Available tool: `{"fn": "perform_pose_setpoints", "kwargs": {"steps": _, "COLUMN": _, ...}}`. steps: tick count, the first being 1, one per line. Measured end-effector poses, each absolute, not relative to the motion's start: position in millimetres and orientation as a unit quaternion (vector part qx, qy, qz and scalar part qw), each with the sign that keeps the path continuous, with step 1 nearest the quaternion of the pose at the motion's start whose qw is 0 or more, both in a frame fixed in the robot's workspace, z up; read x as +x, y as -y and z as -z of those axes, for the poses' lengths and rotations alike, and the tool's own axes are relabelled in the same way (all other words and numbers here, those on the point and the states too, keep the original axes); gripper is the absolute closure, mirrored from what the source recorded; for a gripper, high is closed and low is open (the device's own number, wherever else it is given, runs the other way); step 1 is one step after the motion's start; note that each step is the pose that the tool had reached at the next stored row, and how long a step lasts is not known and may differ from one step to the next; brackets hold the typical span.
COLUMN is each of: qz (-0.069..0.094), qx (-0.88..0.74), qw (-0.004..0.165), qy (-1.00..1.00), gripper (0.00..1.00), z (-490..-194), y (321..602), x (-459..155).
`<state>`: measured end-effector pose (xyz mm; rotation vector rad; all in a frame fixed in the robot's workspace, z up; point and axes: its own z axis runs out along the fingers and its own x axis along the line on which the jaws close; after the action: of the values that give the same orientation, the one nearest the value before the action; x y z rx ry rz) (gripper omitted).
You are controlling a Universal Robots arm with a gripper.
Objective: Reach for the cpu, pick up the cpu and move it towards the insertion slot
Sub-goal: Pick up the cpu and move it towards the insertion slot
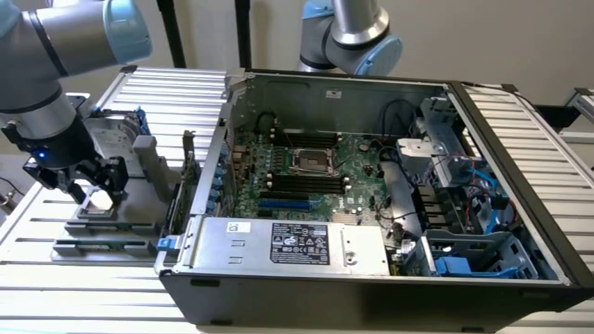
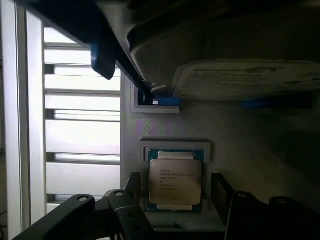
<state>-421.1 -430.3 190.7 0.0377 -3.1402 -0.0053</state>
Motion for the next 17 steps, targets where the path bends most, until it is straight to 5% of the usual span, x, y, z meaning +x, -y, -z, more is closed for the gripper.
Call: {"fn": "perform_pose_setpoints", "kwargs": {"steps": 17, "qz": 0.002, "qx": 0.011, "qw": 0.001, "qy": 1.0, "gripper": 0.33, "z": -186.3, "y": 427.3, "x": -421.2}}
